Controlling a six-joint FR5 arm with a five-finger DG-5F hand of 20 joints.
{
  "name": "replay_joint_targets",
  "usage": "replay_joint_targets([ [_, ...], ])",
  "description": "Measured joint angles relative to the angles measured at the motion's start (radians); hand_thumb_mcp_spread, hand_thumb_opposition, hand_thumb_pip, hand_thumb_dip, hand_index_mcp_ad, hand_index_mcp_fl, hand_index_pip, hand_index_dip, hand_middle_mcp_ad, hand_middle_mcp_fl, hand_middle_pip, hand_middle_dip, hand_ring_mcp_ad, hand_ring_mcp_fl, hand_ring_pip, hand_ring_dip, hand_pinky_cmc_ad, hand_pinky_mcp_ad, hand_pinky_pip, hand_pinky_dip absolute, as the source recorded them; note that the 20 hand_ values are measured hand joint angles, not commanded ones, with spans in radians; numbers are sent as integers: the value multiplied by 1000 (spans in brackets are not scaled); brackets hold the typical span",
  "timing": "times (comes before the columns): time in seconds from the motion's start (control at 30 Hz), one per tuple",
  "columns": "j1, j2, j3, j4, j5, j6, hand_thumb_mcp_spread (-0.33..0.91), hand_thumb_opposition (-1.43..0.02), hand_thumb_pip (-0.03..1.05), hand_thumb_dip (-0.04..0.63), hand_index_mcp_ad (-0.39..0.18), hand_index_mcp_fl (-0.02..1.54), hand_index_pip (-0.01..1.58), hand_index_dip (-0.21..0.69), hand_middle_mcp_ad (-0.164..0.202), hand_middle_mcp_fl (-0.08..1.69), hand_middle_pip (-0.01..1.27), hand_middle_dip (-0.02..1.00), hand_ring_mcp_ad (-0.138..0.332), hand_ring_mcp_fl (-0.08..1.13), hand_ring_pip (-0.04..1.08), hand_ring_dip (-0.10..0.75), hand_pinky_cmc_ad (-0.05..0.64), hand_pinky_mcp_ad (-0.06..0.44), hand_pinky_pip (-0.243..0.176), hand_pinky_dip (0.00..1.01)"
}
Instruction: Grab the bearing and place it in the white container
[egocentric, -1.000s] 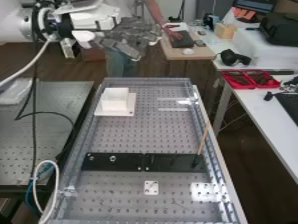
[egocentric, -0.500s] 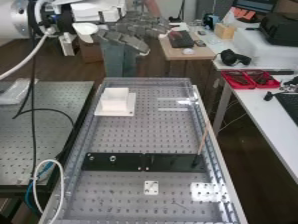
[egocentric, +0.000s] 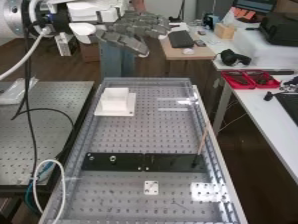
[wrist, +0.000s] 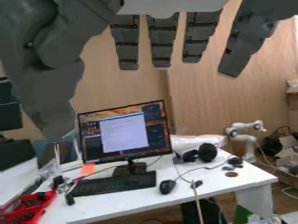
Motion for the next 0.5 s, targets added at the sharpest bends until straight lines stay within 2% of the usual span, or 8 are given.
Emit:
replay_joint_targets([
  [0.5, -44, -27, 44, -27, -87, 11, 239, -726, 602, 218, -77, 93, 162, 202, 68, 23, 126, 208, 119, 0, 91, 103, 367, 278, -89, 384],
])
